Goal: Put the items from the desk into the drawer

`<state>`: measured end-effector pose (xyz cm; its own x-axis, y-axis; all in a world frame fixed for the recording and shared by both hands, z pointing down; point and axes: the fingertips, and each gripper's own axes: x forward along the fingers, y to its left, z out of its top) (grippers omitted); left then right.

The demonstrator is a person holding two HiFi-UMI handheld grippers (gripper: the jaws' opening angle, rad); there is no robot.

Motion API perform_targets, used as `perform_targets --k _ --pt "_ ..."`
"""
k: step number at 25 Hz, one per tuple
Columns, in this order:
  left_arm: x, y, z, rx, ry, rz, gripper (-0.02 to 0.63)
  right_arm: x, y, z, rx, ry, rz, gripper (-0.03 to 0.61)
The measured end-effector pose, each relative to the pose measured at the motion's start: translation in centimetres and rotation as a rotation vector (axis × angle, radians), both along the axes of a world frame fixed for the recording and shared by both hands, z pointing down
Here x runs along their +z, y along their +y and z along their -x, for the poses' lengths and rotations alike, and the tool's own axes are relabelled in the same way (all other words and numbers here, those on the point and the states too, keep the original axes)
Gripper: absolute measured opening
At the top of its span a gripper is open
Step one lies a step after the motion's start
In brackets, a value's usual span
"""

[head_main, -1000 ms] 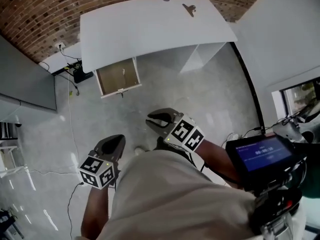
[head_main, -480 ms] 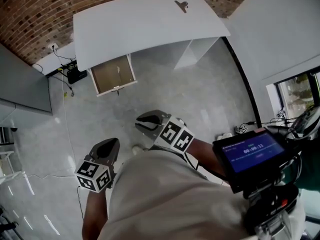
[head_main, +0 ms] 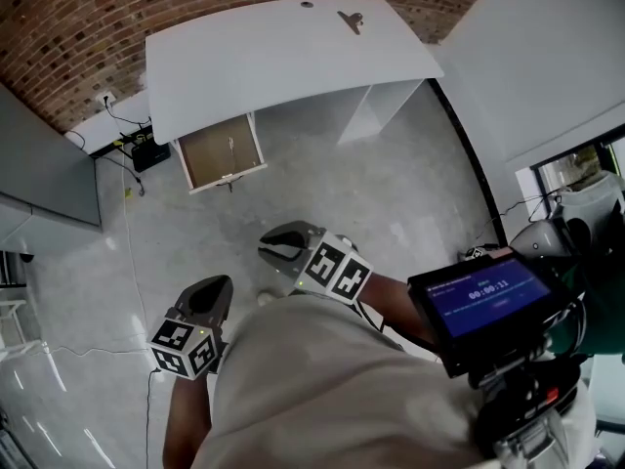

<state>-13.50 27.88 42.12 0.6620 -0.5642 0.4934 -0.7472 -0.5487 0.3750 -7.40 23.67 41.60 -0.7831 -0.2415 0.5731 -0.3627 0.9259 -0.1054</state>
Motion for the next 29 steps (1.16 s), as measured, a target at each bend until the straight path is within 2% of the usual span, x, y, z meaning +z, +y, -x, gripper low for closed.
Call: perform_targets --k 3,24,29 --pt "-0.3 1.3 -0.5 -0.005 0.006 -0.006 0.008 -0.4 1.4 -0.4 -0.009 0.006 -0.010 0.055" --pt "0.8 2.7 0.5 -0.060 0.011 0.019 0.008 0.1 2.6 0.1 -0.067 0.033 0.003 0.054" --pt "0.9 3.3 0.4 -0.039 0.021 0.034 0.008 0.3 3.4 -0.2 -0.052 0.052 0.014 0.054"
